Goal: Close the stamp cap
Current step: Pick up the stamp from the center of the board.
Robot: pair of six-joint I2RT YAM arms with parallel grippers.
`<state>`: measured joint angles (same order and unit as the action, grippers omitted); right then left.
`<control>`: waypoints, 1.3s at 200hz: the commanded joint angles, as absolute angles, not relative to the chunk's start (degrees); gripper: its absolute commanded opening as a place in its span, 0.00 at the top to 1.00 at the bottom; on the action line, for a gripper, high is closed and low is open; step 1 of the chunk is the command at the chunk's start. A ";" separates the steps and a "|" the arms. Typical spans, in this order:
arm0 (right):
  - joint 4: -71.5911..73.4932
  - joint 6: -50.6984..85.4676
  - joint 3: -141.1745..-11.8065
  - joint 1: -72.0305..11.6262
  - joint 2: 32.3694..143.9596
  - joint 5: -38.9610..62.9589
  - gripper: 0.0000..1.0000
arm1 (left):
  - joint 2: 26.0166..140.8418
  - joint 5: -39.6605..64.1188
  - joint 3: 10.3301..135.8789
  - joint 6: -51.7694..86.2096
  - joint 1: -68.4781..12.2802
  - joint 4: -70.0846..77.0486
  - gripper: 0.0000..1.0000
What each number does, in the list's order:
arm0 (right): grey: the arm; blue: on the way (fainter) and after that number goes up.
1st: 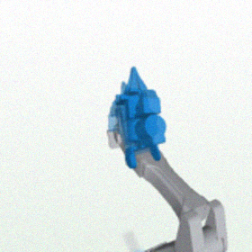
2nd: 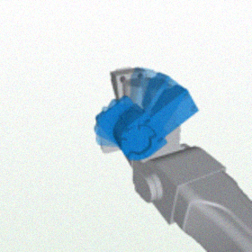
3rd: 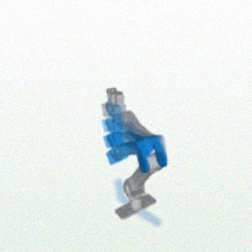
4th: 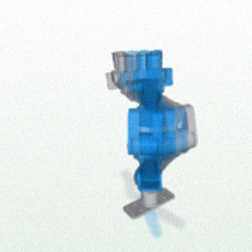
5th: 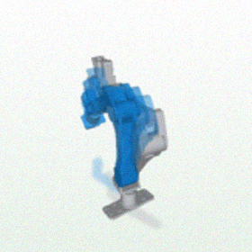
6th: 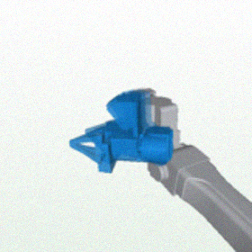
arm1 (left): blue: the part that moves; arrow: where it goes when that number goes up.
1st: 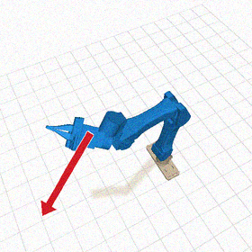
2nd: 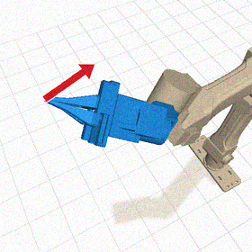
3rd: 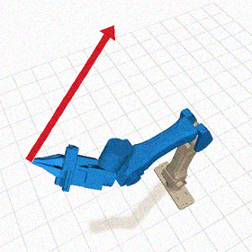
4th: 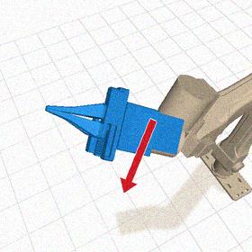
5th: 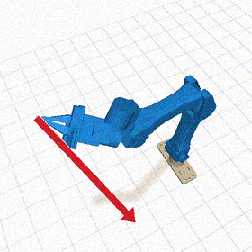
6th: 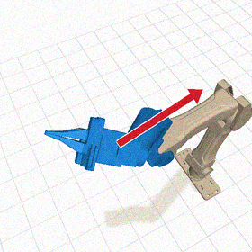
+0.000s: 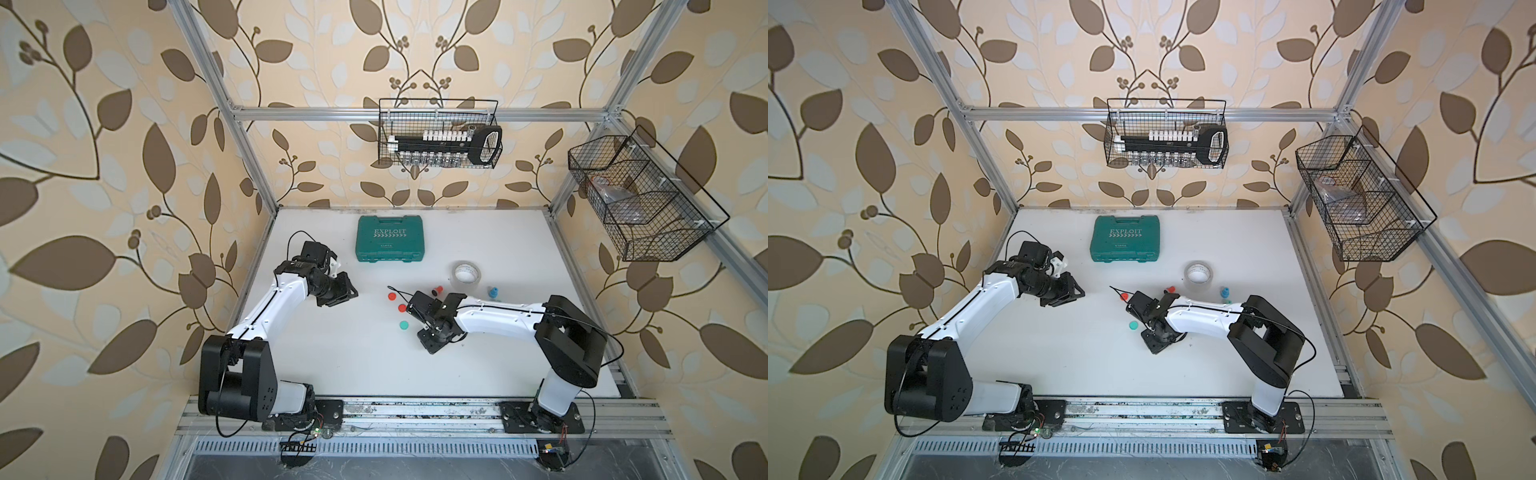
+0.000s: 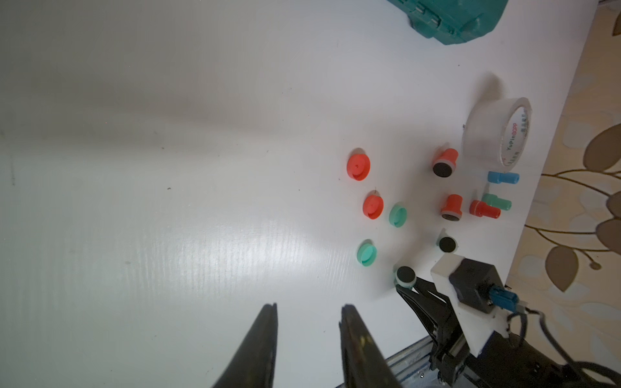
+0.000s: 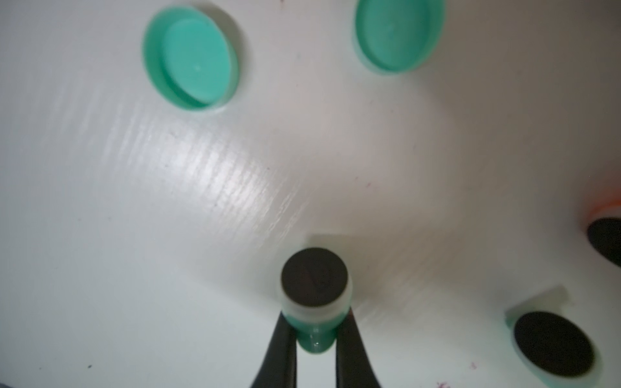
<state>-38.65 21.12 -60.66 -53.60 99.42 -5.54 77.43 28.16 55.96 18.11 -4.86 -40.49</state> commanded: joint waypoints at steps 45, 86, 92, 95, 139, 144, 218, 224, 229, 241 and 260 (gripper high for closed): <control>-28.48 11.06 -55.28 -53.58 83.37 -4.75 1.00 | 69.80 33.85 55.14 18.03 -15.52 -35.49 0.61; -20.02 2.71 -49.60 -53.54 72.27 0.68 1.00 | 68.29 40.61 54.35 18.02 -22.85 -32.40 0.57; -18.89 1.66 -48.79 -53.60 71.19 1.54 1.00 | 68.29 41.66 54.19 18.17 -23.23 -31.98 0.57; -18.24 0.98 -48.32 -53.60 70.63 2.02 1.00 | 68.29 42.14 54.21 18.20 -23.36 -31.85 0.57; -12.23 -7.00 -43.96 -53.96 65.21 9.56 1.00 | 70.22 49.07 53.96 18.52 -26.36 -30.08 0.51; -11.74 -7.28 -43.78 -54.10 64.77 9.39 1.00 | 70.11 49.48 53.94 18.54 -26.87 -29.93 0.50; -9.97 -9.21 -43.90 -54.35 64.69 10.37 1.00 | 70.40 51.15 53.70 18.48 -31.81 -29.53 0.39; -10.02 -9.29 -43.97 -54.53 64.94 10.38 1.00 | 70.49 51.15 53.75 18.46 -31.86 -29.63 0.38; -10.02 -9.23 -44.03 -54.57 65.20 10.39 1.00 | 70.57 51.07 53.72 18.49 -31.86 -29.67 0.38; -10.02 -9.07 -44.16 -54.74 65.60 10.45 1.00 | 70.71 51.07 53.81 18.47 -31.99 -29.72 0.38; -10.22 -9.11 -44.65 -55.01 66.46 10.37 1.00 | 70.85 50.68 53.83 18.50 -32.02 -29.90 0.38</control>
